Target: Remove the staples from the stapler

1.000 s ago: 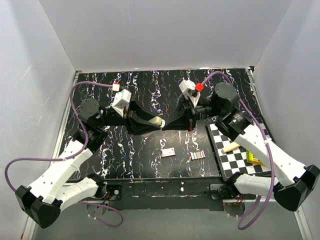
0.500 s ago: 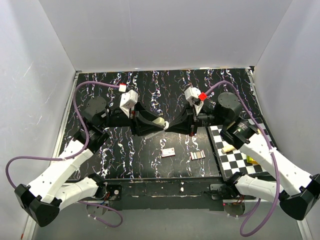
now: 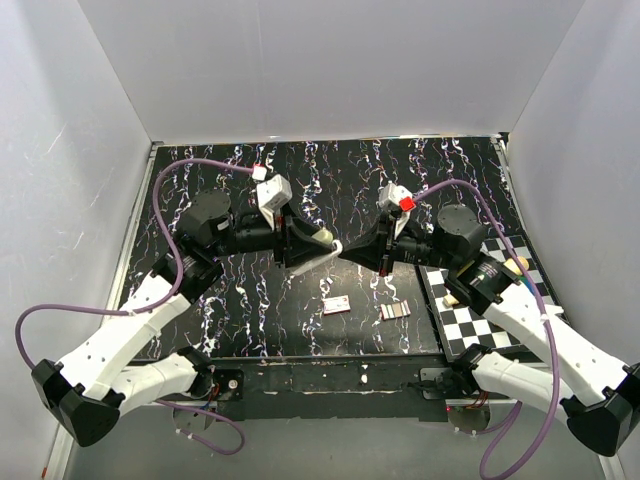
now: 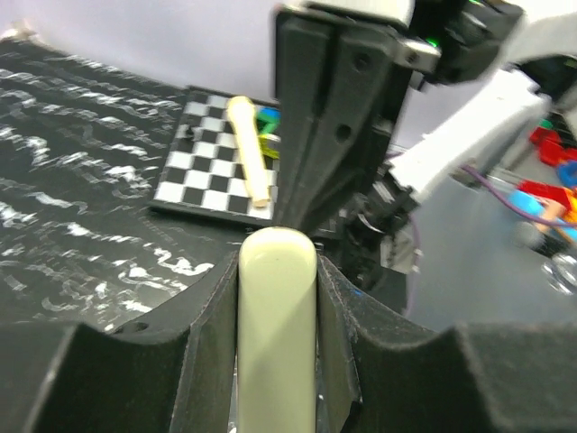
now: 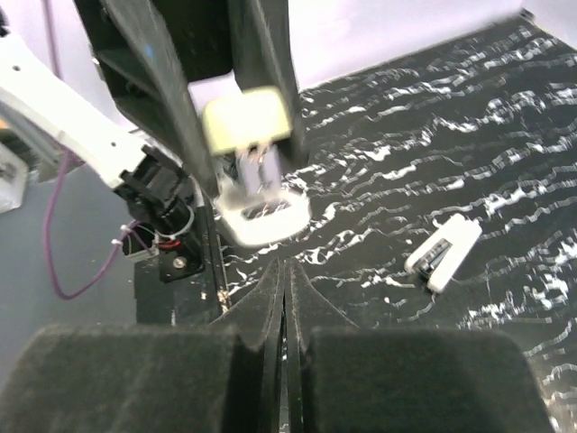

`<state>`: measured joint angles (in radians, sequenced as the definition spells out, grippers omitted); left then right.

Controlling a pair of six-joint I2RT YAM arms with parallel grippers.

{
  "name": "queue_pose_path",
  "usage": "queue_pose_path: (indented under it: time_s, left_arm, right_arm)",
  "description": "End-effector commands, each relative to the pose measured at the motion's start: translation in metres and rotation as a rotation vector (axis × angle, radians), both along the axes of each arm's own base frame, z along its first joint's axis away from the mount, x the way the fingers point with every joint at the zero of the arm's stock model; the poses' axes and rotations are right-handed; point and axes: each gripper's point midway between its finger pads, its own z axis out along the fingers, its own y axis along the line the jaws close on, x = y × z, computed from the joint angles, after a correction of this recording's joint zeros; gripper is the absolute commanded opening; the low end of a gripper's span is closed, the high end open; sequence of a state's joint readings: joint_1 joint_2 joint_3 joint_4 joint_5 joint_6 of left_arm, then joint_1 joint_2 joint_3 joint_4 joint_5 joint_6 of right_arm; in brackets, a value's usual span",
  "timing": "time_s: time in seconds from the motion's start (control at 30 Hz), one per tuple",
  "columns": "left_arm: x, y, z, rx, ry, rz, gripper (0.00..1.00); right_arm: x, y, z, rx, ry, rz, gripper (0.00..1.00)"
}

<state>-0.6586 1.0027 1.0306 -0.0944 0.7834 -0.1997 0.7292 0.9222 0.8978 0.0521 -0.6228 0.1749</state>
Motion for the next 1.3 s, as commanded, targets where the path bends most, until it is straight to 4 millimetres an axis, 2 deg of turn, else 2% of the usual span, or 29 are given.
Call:
queue_pose_path:
  time_s: [0.0, 0.1, 0.23, 0.37, 0.5, 0.67, 0.9, 1.03, 1.07, 1.27]
  left_arm:
    - [0.072, 0.025, 0.009, 0.057, -0.013, 0.438, 0.00]
    - [0.107, 0.045, 0.004, 0.106, -0.010, 0.659, 0.00]
    - [0.139, 0.054, -0.006, 0.189, -0.031, 0.791, 0.00]
    - [0.169, 0.062, -0.019, 0.247, -0.035, 0.864, 0.00]
    - [0.210, 0.087, -0.040, 0.253, 0.032, 0.932, 0.00]
    - [0.250, 0.118, -0.064, 0.266, 0.061, 1.032, 0.00]
    - [0.296, 0.154, -0.109, 0.293, 0.126, 1.142, 0.00]
    - [0.315, 0.172, -0.137, 0.317, 0.159, 1.177, 0.00]
    - [0.321, 0.172, -0.139, 0.308, 0.151, 1.183, 0.00]
    - [0.346, 0.187, -0.186, 0.376, 0.220, 1.221, 0.00]
  right_arm:
    - [0.029, -0.010, -0.012, -0.018, 0.000, -0.182, 0.01]
    - [0.047, -0.016, -0.025, -0.036, 0.046, -0.294, 0.01]
    - [0.058, -0.013, -0.044, -0.082, 0.101, -0.334, 0.01]
    - [0.066, -0.010, -0.062, -0.097, 0.155, -0.367, 0.01]
    - [0.071, -0.006, -0.074, -0.084, 0.192, -0.380, 0.01]
    - [0.069, 0.000, -0.095, -0.097, 0.255, -0.359, 0.01]
    - [0.065, 0.006, -0.116, -0.103, 0.313, -0.332, 0.01]
    - [0.061, 0.008, -0.121, -0.093, 0.332, -0.311, 0.01]
    - [0.060, 0.009, -0.123, -0.092, 0.343, -0.306, 0.01]
    - [0.058, 0.016, -0.131, -0.096, 0.371, -0.273, 0.01]
